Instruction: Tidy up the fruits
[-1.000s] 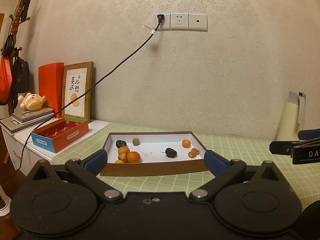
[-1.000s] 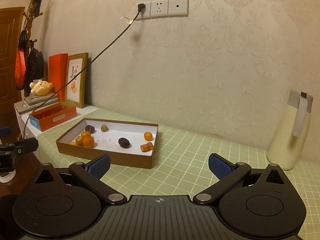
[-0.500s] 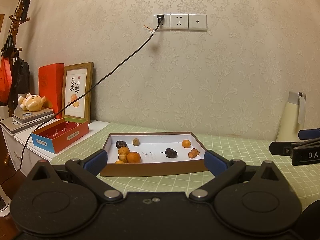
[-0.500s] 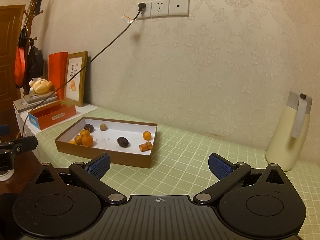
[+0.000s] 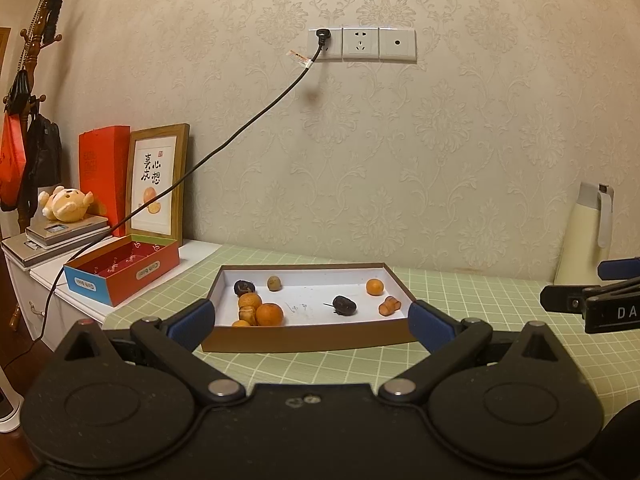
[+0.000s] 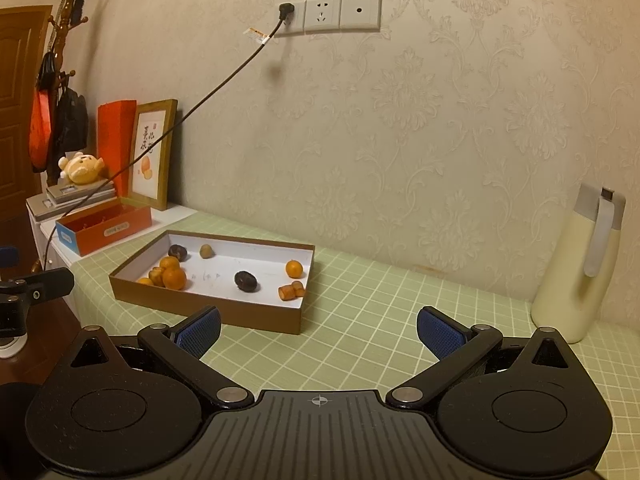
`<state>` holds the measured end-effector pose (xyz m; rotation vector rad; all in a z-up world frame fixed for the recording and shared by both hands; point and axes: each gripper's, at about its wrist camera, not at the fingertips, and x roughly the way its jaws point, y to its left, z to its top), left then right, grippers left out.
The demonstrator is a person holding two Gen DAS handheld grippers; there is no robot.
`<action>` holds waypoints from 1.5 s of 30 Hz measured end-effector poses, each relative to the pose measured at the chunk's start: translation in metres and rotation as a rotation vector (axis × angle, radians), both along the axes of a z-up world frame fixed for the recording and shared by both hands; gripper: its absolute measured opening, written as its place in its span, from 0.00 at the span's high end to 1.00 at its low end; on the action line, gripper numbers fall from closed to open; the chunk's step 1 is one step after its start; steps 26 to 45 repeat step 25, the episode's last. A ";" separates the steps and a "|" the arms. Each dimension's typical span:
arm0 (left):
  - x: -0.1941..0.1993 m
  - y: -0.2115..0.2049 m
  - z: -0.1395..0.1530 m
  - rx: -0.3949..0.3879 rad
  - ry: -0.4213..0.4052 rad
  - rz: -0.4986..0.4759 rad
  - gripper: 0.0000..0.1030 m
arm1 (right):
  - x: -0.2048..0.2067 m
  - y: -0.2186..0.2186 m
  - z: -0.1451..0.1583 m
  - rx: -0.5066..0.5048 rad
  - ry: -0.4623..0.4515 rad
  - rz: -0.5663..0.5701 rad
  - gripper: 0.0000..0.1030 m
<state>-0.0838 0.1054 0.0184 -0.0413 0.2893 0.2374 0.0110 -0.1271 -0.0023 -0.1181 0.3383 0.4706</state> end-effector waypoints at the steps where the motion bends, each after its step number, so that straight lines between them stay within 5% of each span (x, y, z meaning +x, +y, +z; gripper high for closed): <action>1: 0.000 0.000 0.000 -0.001 0.000 0.000 0.06 | 0.000 0.000 0.000 0.002 0.000 0.000 0.00; 45: -0.002 -0.002 0.000 0.003 -0.026 0.026 0.06 | 0.000 0.000 0.000 0.002 0.001 -0.001 0.00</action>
